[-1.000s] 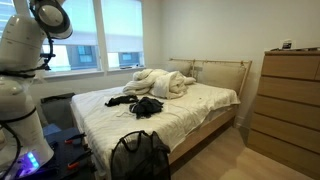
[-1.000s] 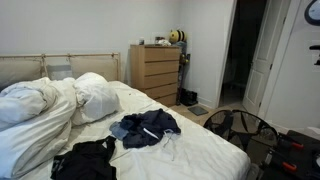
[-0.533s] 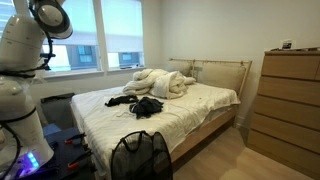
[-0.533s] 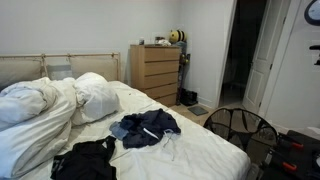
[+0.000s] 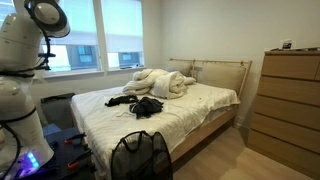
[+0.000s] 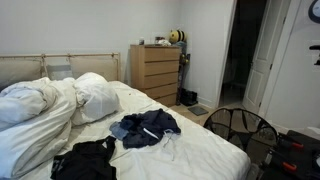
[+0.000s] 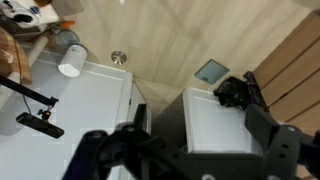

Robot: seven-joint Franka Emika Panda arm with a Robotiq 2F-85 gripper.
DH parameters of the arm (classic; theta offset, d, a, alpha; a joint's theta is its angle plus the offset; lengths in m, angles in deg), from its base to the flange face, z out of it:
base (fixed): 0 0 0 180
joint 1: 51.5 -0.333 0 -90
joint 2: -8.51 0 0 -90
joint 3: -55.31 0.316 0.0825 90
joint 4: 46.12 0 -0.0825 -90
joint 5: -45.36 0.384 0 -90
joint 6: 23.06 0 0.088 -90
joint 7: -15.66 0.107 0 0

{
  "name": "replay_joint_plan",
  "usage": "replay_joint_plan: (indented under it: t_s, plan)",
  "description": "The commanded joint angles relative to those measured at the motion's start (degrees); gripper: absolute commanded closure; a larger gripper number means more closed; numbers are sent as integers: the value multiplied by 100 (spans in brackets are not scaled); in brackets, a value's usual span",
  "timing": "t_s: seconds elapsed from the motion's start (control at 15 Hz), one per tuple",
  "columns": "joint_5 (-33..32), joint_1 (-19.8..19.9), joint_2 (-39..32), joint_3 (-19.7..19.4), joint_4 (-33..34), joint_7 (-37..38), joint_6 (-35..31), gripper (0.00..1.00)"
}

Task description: Put some of the clothes on the bed in the laundry hamper

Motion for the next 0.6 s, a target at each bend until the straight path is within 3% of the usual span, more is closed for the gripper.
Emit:
replay_joint_plan:
  t_s: [0.0,0.13,0.2,0.53]
  plan:
    - [19,54,266,7,1,-963,1048,0]
    - [-339,-37,329,-86,3,-1635,1660,0]
    - [-171,11,260,-14,3,-1135,1270,0]
    - [-202,10,265,-16,-13,-1197,1329,0]
